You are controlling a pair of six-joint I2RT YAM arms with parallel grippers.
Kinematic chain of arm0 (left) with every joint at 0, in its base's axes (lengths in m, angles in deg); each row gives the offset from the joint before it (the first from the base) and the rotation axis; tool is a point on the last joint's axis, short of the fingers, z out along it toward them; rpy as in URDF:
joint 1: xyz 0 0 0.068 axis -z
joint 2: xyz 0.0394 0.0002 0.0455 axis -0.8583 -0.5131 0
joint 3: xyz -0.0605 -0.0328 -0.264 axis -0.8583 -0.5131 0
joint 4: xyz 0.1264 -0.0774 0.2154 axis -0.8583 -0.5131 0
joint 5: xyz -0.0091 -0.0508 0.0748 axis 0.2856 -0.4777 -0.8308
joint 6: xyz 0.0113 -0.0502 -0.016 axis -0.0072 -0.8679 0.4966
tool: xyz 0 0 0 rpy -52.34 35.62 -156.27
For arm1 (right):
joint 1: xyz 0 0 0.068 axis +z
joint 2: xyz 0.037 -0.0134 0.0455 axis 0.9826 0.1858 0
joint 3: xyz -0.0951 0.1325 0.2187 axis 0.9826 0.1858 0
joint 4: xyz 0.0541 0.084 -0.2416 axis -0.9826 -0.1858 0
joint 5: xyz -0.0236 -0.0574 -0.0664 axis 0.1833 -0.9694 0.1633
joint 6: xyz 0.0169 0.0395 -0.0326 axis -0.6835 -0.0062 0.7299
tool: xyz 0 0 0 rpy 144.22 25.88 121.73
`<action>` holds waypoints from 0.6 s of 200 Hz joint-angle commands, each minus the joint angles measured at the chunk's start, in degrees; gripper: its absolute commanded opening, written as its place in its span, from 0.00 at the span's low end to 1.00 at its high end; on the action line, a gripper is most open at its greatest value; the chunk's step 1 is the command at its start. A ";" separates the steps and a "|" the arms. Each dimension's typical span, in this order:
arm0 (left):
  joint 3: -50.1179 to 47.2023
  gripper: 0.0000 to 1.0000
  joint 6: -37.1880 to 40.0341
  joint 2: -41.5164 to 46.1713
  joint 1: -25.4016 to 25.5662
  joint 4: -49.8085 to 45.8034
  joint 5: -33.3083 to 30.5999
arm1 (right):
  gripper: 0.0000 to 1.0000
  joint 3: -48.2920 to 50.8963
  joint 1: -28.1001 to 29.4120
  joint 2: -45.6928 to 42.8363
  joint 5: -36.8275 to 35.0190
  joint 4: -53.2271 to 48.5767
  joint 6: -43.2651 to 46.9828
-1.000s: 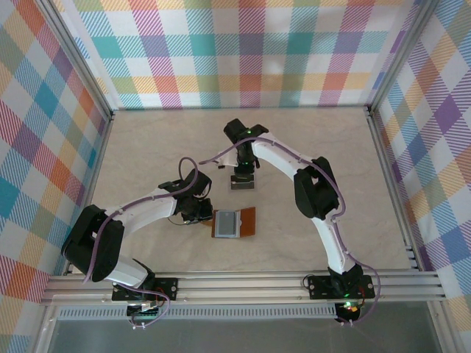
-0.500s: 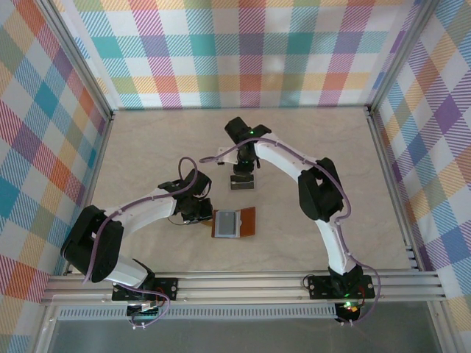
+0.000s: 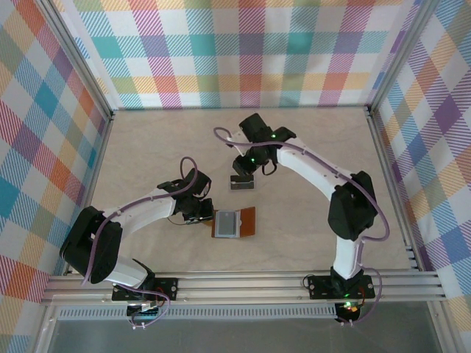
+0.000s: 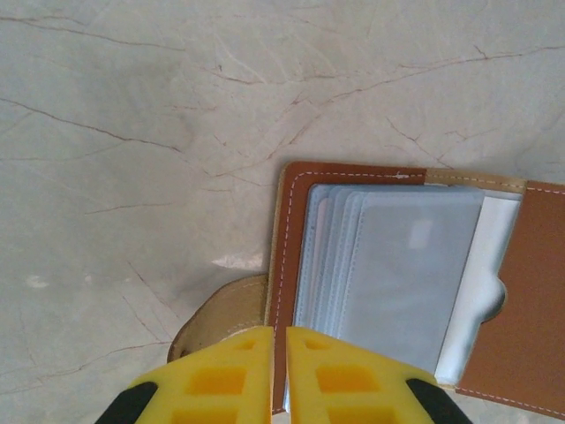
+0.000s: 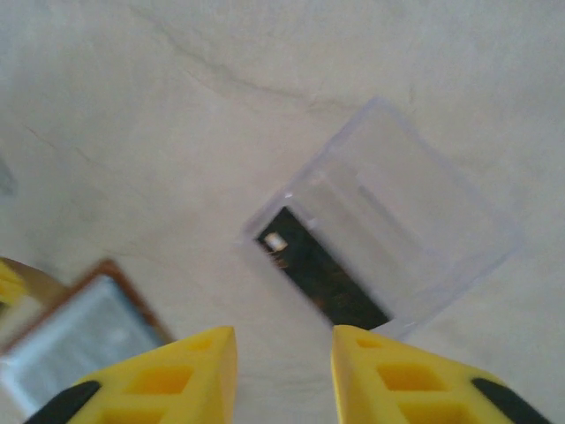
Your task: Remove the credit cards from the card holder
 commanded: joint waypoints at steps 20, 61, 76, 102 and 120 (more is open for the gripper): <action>1.13 0.12 1.96 -1.23 -0.47 0.26 2.80 | 0.29 12.70 0.64 -6.74 14.55 7.46 -29.62; 0.90 0.10 2.43 -3.51 -0.38 0.61 2.22 | 0.25 23.14 2.33 -9.74 21.35 15.30 -38.09; 0.49 0.10 2.35 -4.22 -0.38 1.14 2.09 | 0.25 24.48 3.10 -9.64 21.21 15.72 -39.39; -0.33 0.09 2.36 -5.54 -0.40 1.97 1.72 | 0.26 25.91 5.00 -8.46 21.88 17.43 -41.45; -1.30 0.09 2.11 -6.01 -0.38 2.67 1.78 | 0.26 26.05 6.37 -7.16 22.04 18.09 -42.46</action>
